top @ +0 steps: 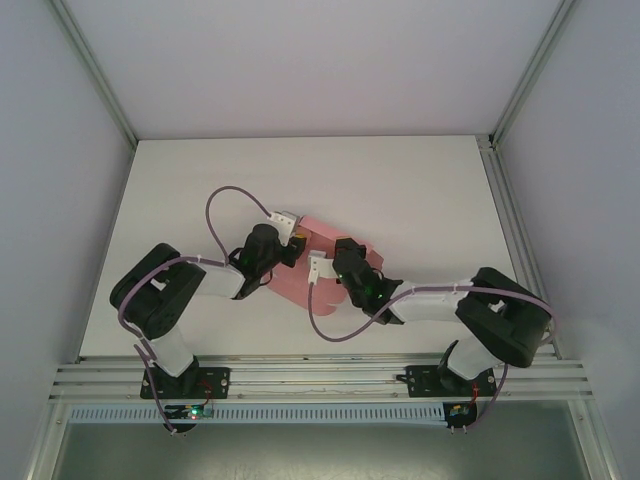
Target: Assemble paper box
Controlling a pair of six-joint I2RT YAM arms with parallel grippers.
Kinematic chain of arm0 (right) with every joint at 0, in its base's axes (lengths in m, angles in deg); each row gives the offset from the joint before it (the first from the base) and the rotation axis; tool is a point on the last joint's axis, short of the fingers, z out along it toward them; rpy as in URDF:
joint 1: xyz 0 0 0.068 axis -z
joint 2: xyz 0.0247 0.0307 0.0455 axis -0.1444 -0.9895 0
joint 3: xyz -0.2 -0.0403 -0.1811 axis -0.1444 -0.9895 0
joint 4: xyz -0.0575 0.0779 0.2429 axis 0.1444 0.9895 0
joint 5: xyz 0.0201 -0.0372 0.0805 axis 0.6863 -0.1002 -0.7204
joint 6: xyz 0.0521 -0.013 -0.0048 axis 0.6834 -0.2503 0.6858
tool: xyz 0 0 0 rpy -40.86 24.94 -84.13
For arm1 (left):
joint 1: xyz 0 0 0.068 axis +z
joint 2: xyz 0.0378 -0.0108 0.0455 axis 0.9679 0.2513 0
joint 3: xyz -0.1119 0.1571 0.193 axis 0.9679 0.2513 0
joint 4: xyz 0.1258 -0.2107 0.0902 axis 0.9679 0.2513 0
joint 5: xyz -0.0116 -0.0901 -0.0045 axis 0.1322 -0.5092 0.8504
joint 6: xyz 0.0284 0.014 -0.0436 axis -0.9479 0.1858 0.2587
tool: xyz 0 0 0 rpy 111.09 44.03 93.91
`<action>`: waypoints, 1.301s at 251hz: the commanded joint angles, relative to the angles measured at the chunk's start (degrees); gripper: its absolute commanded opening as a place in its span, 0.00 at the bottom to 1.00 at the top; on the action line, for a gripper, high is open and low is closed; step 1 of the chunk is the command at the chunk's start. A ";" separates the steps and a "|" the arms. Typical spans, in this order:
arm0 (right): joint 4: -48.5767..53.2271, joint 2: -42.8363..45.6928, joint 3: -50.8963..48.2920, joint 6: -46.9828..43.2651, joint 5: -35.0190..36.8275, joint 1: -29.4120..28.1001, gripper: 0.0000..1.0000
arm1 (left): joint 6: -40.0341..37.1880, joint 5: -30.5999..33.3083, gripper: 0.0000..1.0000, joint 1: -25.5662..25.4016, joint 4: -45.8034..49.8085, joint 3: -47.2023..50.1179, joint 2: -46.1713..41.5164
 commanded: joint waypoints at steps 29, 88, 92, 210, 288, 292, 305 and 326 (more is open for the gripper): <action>11.54 -0.71 2.55 3.82 -6.42 -0.24 0.06 | -0.16 3.88 0.32 -0.38 -4.67 -3.35 1.71; 11.70 -0.65 2.55 5.91 -6.87 -0.18 0.06 | 1.67 13.62 0.23 -0.77 -4.46 -5.73 5.44; 11.72 -0.61 2.67 5.93 -6.62 -0.22 0.06 | 1.51 14.47 0.21 -0.86 -4.08 -5.83 5.67; 15.01 2.37 1.73 9.64 -5.54 0.35 0.00 | 11.49 31.05 0.00 -2.32 6.58 -4.91 9.01; 14.66 3.73 2.27 14.02 -6.23 2.00 0.08 | 7.51 25.96 0.00 -2.65 0.15 -2.88 6.42; 14.58 4.00 2.35 14.47 -6.24 2.18 0.11 | 6.96 24.94 0.00 -2.65 -0.94 -2.30 6.09; 14.45 5.32 3.00 15.93 -5.82 2.60 0.18 | 6.05 22.62 0.00 -2.63 -4.30 -0.77 4.67; 14.73 9.00 4.38 18.68 -6.51 3.25 0.44 | 5.26 18.27 0.00 -2.77 -4.63 0.50 0.59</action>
